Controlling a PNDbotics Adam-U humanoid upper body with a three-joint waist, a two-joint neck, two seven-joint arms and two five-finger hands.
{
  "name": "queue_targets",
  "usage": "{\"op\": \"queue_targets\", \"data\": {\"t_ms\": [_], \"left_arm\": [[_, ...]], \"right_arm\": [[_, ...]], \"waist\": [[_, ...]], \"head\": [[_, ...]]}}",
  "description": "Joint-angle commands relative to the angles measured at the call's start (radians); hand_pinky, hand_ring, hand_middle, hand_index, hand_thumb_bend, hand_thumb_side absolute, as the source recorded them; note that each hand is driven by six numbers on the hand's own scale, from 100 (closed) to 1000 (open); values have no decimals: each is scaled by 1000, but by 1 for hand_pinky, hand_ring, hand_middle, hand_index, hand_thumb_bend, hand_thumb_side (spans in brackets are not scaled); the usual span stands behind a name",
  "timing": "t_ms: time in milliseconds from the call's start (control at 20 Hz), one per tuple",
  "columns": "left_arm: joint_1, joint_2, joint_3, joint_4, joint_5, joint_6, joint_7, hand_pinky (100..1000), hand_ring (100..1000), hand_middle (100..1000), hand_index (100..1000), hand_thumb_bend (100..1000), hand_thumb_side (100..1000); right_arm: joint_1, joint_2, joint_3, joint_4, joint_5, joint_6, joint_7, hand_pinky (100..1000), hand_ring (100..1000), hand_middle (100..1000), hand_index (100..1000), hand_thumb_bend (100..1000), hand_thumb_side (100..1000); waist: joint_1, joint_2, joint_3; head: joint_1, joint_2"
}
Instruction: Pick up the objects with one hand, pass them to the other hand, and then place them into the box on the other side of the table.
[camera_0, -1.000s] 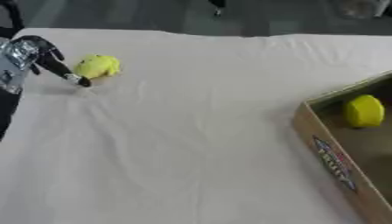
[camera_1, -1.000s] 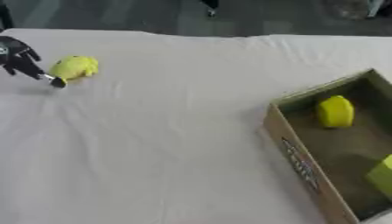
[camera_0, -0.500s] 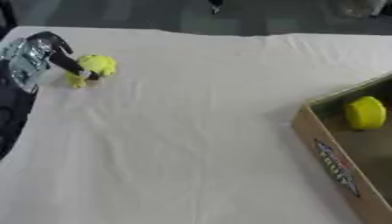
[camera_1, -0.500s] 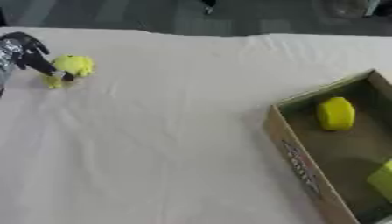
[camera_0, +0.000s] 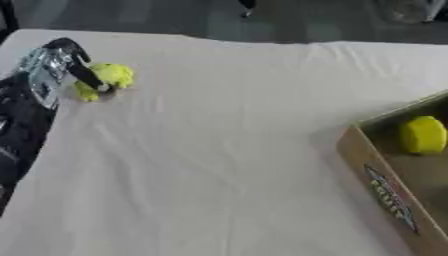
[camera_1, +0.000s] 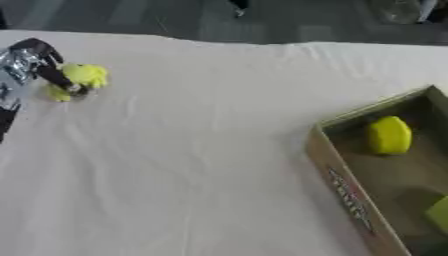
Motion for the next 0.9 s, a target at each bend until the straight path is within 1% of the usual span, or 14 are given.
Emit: {"op": "queue_targets", "data": {"t_ms": [50,100,250,350,450,550,650,700,900], "left_arm": [[-21,20,13,2,-19,24,-17,708,769,701,777,572,100],[-20,21,15,4,-24,32,-22,708,770,703,775,545,100],[-16,21,22,7,-31,51,-35,710,772,704,753,393,100],[-14,21,26,7,-28,58,-39,706,768,696,716,280,100],[-13,18,24,10,-22,58,-50,690,750,667,670,197,100],[-15,16,19,8,-25,56,-48,672,731,638,629,156,100],[-18,14,13,1,-40,58,-30,652,707,615,596,136,100],[-20,13,10,-6,-51,59,-15,620,672,587,555,125,100],[-30,10,-4,-40,-113,60,51,590,628,551,523,153,100]], "right_arm": [[-16,-42,-1,-19,-12,-5,10,995,961,827,1000,100,443],[-16,-40,-1,-19,-12,-6,11,995,961,826,1000,100,445],[-9,-35,2,-19,-7,-2,8,995,961,825,1000,100,449],[-7,-33,5,-19,-4,2,7,994,960,824,1000,100,448],[-11,-34,7,-19,-4,3,9,994,959,823,1000,100,441],[-15,-39,9,-19,-6,0,13,994,959,823,1000,100,437],[-16,-44,10,-19,-7,-2,16,993,959,823,1000,100,434],[-15,-46,10,-19,-8,-2,16,993,959,823,1000,100,432],[-13,-62,8,-19,-18,-5,17,992,958,822,1000,100,426]], "waist": [[-2,-14,-6],[-3,-13,-8],[-5,-10,-11],[-6,-9,-12],[-8,-10,-10],[-10,-12,-9],[-12,-16,-7],[-13,-19,-6],[-13,-36,2]], "head": [[12,-26],[14,-31],[14,-38],[10,-35],[2,-25],[-4,-23],[-9,-18],[-13,-14],[-31,1]]}}
